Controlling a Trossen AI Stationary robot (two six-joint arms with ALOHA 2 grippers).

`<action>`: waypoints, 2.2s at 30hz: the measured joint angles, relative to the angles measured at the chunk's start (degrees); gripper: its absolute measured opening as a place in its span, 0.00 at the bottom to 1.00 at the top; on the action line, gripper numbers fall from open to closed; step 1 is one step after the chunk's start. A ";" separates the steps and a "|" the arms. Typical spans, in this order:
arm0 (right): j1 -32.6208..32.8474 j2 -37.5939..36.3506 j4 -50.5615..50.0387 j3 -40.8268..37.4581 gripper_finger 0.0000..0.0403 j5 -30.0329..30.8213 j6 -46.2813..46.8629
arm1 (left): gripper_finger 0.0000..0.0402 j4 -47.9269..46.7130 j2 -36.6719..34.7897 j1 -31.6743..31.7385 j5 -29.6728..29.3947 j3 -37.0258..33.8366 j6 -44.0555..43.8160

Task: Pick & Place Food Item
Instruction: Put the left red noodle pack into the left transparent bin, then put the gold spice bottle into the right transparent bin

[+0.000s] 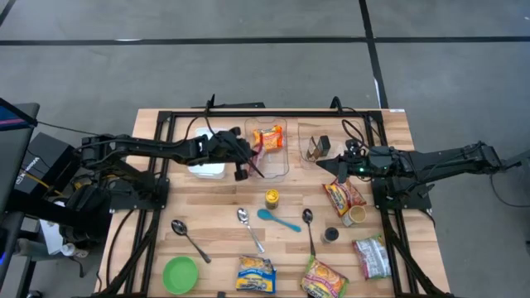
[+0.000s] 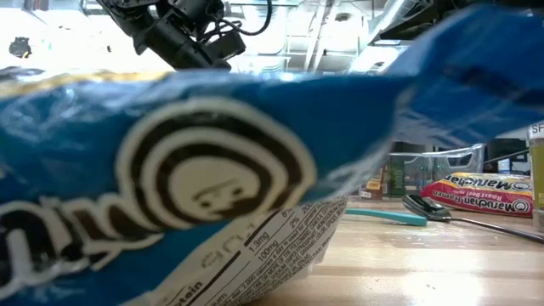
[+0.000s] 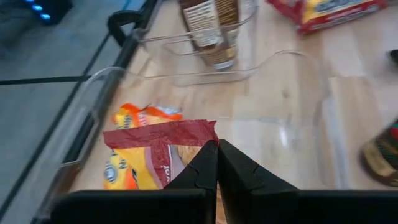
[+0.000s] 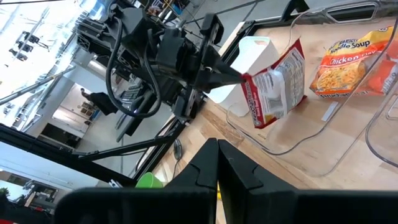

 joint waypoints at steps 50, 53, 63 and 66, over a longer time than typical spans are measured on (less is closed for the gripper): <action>0.00 0.02 0.00 0.00 0.00 -0.07 -0.15 | 0.35 7.49 -9.62 -0.11 9.25 0.04 -28.04; -0.02 0.02 0.00 0.00 0.00 -0.07 -0.13 | 0.32 6.76 -13.49 -0.22 9.25 0.04 -32.90; -0.02 0.00 0.00 0.00 0.00 -0.04 -0.13 | 0.23 5.36 -24.16 -6.23 12.03 0.04 -35.67; -0.01 0.00 0.00 -0.01 0.00 -0.04 -0.13 | 0.20 5.33 -25.99 -8.84 13.65 0.04 -35.65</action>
